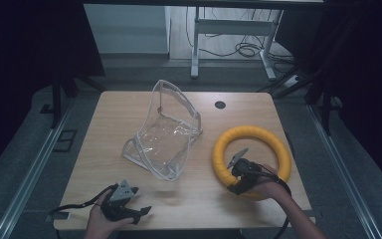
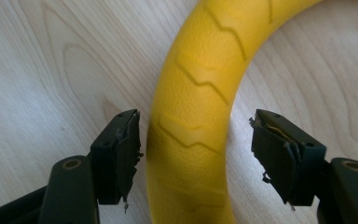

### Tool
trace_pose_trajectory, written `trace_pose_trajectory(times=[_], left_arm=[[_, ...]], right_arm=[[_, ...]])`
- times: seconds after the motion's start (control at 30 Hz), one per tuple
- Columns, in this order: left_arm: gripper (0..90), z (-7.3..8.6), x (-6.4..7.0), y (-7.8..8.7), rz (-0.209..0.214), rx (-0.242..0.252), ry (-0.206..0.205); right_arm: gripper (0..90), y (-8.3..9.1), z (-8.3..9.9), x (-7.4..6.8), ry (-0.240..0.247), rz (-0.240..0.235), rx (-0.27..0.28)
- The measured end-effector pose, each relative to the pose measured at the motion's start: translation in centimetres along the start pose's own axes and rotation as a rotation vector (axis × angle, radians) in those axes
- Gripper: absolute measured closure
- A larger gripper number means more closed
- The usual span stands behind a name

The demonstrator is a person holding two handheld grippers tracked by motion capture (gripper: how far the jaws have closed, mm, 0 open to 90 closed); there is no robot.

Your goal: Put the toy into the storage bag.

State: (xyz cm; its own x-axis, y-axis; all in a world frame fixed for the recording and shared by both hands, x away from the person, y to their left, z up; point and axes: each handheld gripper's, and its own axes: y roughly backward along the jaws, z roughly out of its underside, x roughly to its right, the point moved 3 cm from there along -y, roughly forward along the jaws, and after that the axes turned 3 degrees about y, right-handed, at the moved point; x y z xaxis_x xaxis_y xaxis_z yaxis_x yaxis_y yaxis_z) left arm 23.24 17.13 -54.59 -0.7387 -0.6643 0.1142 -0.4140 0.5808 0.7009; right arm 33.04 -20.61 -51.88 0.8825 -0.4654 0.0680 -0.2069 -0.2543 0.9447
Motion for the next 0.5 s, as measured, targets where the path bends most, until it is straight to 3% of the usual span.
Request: trace_pose_trajectory(times=[0.27, 0.5], left_arm=[[19.1, 0.0, 0.01, 0.07, -0.001, 0.002, 0.0], [19.1, 0.03, 0.06, 0.0, 0.001, 0.002, 0.0]], right_arm=[[33.1, -0.25, 0.31, 0.38, 0.007, -0.012, -0.036], [33.2, -0.98, 0.48, 0.37, 0.033, -0.022, -0.101]])
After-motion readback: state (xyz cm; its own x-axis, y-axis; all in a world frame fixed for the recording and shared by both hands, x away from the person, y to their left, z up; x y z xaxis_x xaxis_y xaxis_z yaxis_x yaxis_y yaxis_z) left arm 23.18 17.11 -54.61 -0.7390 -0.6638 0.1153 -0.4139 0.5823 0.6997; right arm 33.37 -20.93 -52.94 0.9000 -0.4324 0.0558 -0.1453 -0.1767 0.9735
